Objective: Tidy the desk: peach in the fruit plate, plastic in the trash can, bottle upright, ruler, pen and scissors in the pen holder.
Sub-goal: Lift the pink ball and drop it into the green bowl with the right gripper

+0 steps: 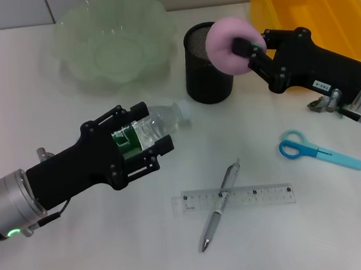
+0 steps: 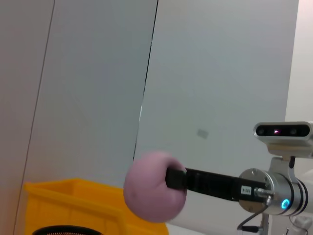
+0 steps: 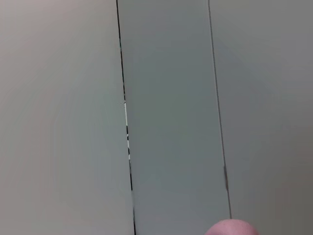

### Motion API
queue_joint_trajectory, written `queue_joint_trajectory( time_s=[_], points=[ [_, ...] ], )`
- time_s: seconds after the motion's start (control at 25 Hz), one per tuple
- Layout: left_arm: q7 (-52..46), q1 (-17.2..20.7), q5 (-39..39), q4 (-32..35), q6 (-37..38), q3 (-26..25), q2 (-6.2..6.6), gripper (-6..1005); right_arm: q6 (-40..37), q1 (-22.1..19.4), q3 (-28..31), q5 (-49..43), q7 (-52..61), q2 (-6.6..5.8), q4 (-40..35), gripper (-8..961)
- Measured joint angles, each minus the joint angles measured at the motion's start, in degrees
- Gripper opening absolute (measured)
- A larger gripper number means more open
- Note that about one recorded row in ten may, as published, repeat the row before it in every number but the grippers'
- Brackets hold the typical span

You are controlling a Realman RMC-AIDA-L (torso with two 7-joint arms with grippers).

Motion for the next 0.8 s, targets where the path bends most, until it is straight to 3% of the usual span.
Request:
queue_joint_trajectory(
  time_s=[0.32,0.44,0.56,0.6,0.8],
  points=[
    [0.2,0.0,0.2,-0.1,0.1,0.1,-0.07,770,2.0,3.3,-0.3,1.5,0.2,0.02,0.5,119],
    [0.9,0.3,0.1,-0.8,0.2,0.0,-0.08,770,8.1,8.3,-0.1,2.1,0.6,0.13,2.3,122],
    [3.1,0.3,-0.2,-2.2,0.3,0.0,-0.07,770,11.3,10.8,-0.2,2.7,0.6,0.18,3.1,125],
    [3.4,0.4,-0.2,-2.4,0.3,0.0,-0.07,770,15.2,13.8,-0.5,3.6,0.3,0.24,3.8,126],
    [3.5,0.4,-0.2,-2.4,0.3,0.0,-0.07,770,20.6,18.4,-0.6,4.2,0.2,0.37,4.4,131]
  ],
)
